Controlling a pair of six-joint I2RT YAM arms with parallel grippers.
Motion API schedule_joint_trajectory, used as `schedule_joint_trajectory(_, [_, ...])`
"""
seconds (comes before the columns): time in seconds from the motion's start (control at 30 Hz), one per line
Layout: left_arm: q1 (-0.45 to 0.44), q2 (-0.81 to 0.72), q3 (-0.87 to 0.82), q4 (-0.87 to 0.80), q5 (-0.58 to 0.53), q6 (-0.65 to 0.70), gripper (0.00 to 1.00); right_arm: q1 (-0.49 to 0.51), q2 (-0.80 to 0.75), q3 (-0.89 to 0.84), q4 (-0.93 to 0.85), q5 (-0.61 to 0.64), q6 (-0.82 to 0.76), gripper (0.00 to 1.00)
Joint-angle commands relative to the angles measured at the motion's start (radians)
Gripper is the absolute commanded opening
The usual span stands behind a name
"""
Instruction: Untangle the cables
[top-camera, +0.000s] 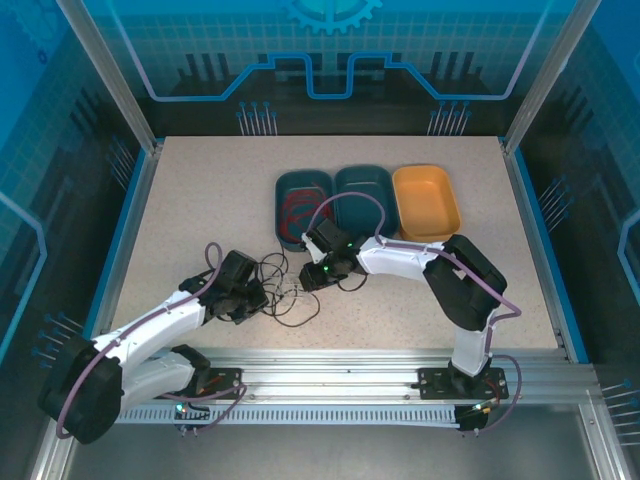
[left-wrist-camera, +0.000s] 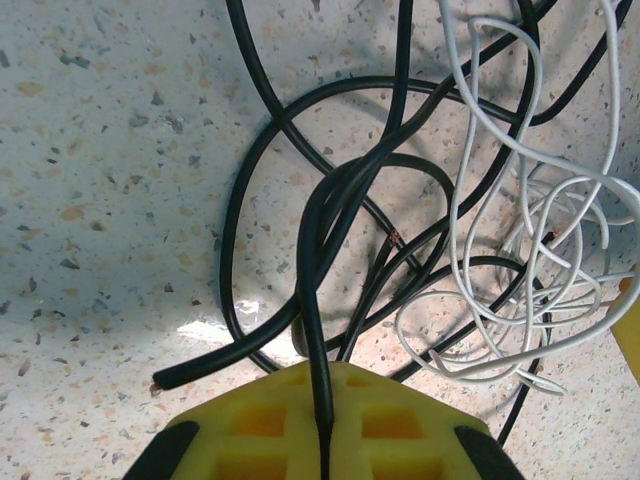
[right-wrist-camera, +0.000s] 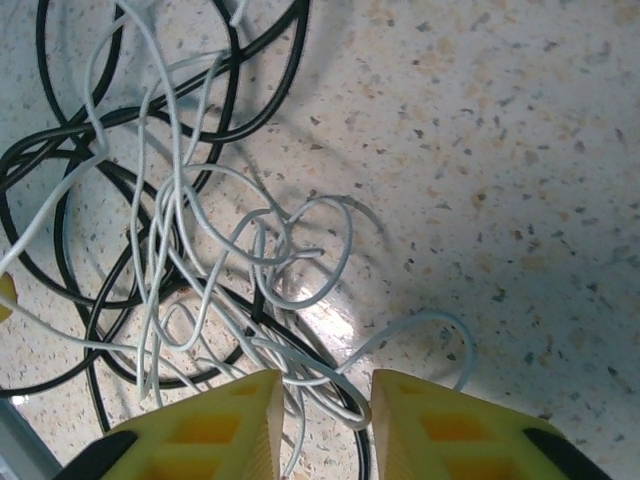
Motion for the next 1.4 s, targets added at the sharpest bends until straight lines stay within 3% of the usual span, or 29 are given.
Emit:
schedule_joint_trajectory(0.0, [-0.008,-0.017,-0.011,-0.005,-0.027,-0.011,0.0,-0.009,-0.001,-0.006,0.031,-0.042,-0.021,0.2])
schedule_joint_trajectory(0.13, [-0.007,-0.036,-0.018,-0.003,-0.059,-0.026,0.0,-0.01,-0.062,-0.023,0.037,-0.011,-0.037,0.11])
schedule_joint_trajectory(0.4, [-0.004,-0.063,-0.046,-0.015,-0.139,-0.086,0.0,-0.012,-0.243,-0.044,-0.034,0.161,-0.1,0.08])
schedule_joint_trajectory(0.63, [0.015,-0.055,-0.056,-0.057,-0.186,-0.11,0.0,-0.015,-0.423,-0.031,-0.081,0.22,-0.183,0.07])
schedule_joint_trajectory(0.87, [0.029,-0.043,-0.065,-0.025,-0.179,-0.117,0.0,-0.017,-0.536,0.024,-0.105,0.235,-0.242,0.05])
schedule_joint_trajectory(1.37, [0.032,-0.029,-0.066,0.0,-0.174,-0.106,0.0,-0.041,-0.602,0.15,-0.133,0.21,-0.278,0.01])
